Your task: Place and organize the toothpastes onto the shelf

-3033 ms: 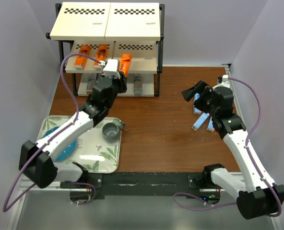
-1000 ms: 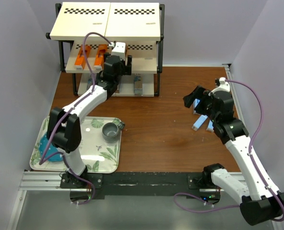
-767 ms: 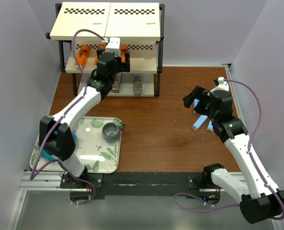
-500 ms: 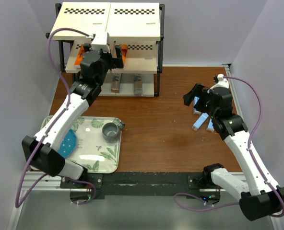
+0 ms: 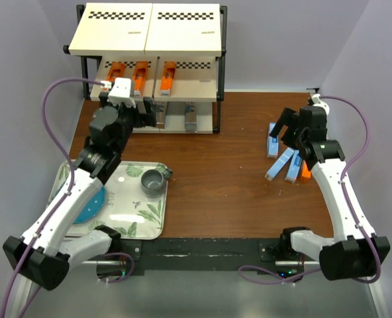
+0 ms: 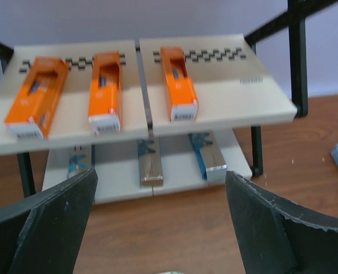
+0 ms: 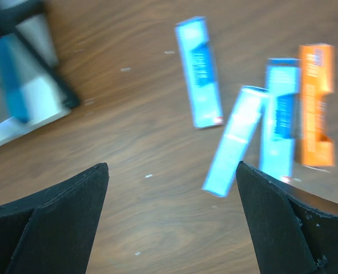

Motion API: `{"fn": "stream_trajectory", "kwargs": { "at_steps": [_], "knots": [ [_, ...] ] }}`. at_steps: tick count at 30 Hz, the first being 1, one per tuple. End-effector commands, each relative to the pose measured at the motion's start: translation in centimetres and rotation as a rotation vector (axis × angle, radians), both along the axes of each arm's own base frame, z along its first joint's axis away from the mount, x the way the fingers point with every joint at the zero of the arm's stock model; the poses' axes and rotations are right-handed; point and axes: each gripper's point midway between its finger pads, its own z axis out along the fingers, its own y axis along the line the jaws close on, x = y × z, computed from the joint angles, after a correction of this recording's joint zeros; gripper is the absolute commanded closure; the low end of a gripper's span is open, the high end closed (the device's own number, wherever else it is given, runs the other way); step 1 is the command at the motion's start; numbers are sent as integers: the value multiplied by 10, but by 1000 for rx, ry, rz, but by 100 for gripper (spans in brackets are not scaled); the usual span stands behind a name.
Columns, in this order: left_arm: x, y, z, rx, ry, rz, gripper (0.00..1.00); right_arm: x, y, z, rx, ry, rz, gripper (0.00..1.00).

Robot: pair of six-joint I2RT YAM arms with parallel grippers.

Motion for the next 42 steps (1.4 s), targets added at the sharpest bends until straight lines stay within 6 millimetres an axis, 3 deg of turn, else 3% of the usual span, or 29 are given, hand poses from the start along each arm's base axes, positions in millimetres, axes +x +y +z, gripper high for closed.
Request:
{"fn": "stream_trajectory", "kwargs": {
  "at_steps": [1,2,3,4,6,7,9,10,12,14,18,25,32,42],
  "knots": [
    [-18,-2,-34,-30,-15,-57,0,-1,-41,-11,-66,83,-135,1],
    [-21,-6,-36,-40,-34,-85,0,2,-44,-21,-61,116,-150,2],
    [-26,-6,-37,-46,-50,-97,0,1,-64,-25,-56,133,-211,1],
    [-29,-6,-60,-32,-22,-103,0,2,-71,-29,-61,148,-237,2],
    [-36,-5,-60,-44,-70,-111,0,3,-93,-41,-98,197,-298,1],
    [-38,-2,-81,-25,-50,-107,0,6,-101,-41,-115,201,-314,1],
    [-45,4,-79,-34,-103,-91,0,11,-119,-54,-149,253,-342,2],
    [-47,7,-94,-14,-92,-83,0,17,-124,-52,-149,249,-345,2],
    [-51,11,-91,-9,-130,-67,0,25,-137,-67,-179,303,-337,3],
    [-52,17,-86,31,-138,-38,0,34,-144,-69,-201,314,-326,4],
    [-57,23,-82,84,-169,-9,0,50,-154,-92,-174,346,-275,6],
    [-62,11,-86,122,-175,-44,0,73,-169,-131,-85,406,-208,12],
    [-64,2,-90,135,-172,-70,0,57,-189,-160,-73,472,-250,27],
    [-66,-2,-91,143,-178,-85,0,38,-175,-193,-24,552,-144,41]
  ]
}}
